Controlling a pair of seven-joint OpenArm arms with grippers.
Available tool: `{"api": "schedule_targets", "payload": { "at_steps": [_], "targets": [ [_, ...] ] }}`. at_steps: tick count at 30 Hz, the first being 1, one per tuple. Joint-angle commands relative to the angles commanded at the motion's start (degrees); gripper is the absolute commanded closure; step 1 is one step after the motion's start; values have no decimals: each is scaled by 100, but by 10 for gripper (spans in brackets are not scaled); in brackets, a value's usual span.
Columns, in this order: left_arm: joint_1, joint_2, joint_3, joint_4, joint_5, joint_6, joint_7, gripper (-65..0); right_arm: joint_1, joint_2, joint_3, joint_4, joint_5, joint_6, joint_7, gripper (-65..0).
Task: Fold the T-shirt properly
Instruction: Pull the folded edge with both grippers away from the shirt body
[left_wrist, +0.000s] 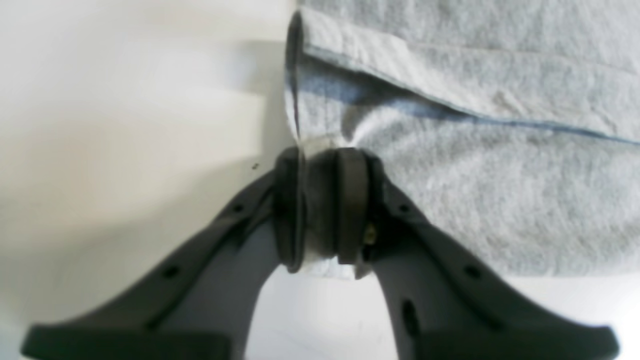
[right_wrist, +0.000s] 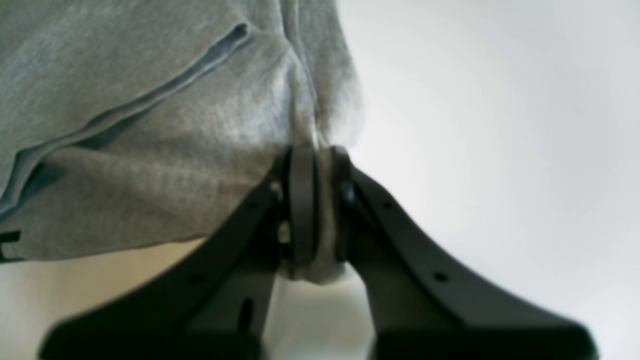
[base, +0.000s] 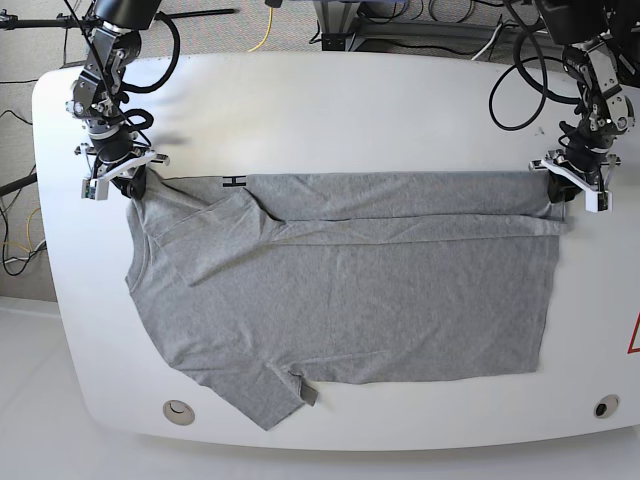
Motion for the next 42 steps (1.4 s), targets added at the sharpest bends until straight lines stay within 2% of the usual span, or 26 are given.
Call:
{"api": "schedule_targets", "payload": {
  "at_steps": [8, 22, 24, 36, 38, 42],
  "targets": [
    [118, 14, -74, 106, 16, 89, -1, -11, -145, -12, -22, 147, 3, -17, -148, -7],
    [584, 5, -124, 319, -57, 107, -74, -10, -620, -23, -32, 365, -9, 53, -141, -12],
    [868, 7, -115, 435, -66, 108, -47, -5, -933, -70, -21, 550, 15, 169, -179, -10],
    [1841, 99, -92, 1367, -27, 105, 12, 0, -1716, -204, 5, 1319, 3, 263, -251, -8],
    [2139, 84, -153, 1625, -49, 112, -17, -4, -2092, -283, 46, 1576, -38, 193, -272, -3],
    [2411, 85, -167, 1825, -63, 112, -19, -6, -2319, -327, 90, 1691, -31, 177, -266, -3]
  ]
}}
